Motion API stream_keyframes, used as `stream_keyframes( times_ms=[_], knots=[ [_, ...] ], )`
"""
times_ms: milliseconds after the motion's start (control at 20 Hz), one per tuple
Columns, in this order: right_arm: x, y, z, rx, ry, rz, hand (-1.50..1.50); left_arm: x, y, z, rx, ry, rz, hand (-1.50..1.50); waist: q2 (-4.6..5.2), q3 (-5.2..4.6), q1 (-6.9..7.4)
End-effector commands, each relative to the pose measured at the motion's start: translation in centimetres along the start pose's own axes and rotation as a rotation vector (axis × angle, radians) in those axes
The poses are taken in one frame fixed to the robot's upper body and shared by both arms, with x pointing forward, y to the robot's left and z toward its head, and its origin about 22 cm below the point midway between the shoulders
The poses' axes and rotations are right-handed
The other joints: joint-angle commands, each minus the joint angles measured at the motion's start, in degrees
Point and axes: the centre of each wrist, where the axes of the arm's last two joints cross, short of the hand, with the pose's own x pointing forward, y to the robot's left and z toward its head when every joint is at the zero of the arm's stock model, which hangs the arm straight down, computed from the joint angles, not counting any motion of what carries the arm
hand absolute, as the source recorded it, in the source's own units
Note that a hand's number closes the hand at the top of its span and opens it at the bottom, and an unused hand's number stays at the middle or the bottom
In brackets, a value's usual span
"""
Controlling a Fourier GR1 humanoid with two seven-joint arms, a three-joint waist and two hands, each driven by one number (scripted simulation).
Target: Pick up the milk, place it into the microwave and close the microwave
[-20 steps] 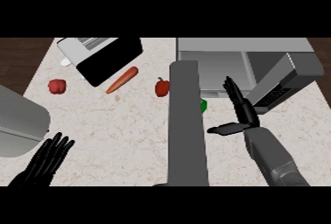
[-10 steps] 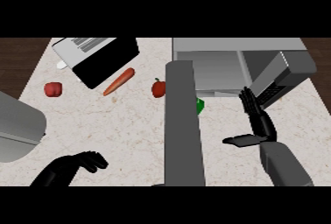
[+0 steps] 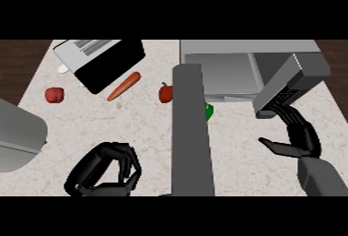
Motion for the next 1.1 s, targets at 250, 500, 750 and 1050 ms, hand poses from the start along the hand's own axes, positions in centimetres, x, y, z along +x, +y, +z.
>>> stream_keyframes(
  times_ms=[250,500,750,1050],
  knots=[
    [4.0,-4.7,1.5,0.030,-0.091,-0.049,-1.50,-1.5,-3.2,-6.8,-0.128,0.027,-0.087,1.50,0.17,0.01,0.36],
    [6.7,-6.4,-0.1,0.083,-0.130,-0.035,-1.50,-2.3,-7.7,-9.7,-0.233,-0.032,-0.183,1.50,0.25,0.00,-0.32],
    [7.2,-5.9,0.0,0.107,-0.166,-0.049,-1.50,-3.0,-10.7,-12.4,-0.242,0.056,-0.246,1.50,0.49,0.03,-1.40],
    [10.6,-5.6,-4.2,0.180,-0.221,-0.111,-1.50,-4.9,-12.9,-12.6,-0.318,0.187,-0.219,1.50,0.84,-0.05,-3.69]
  ],
)
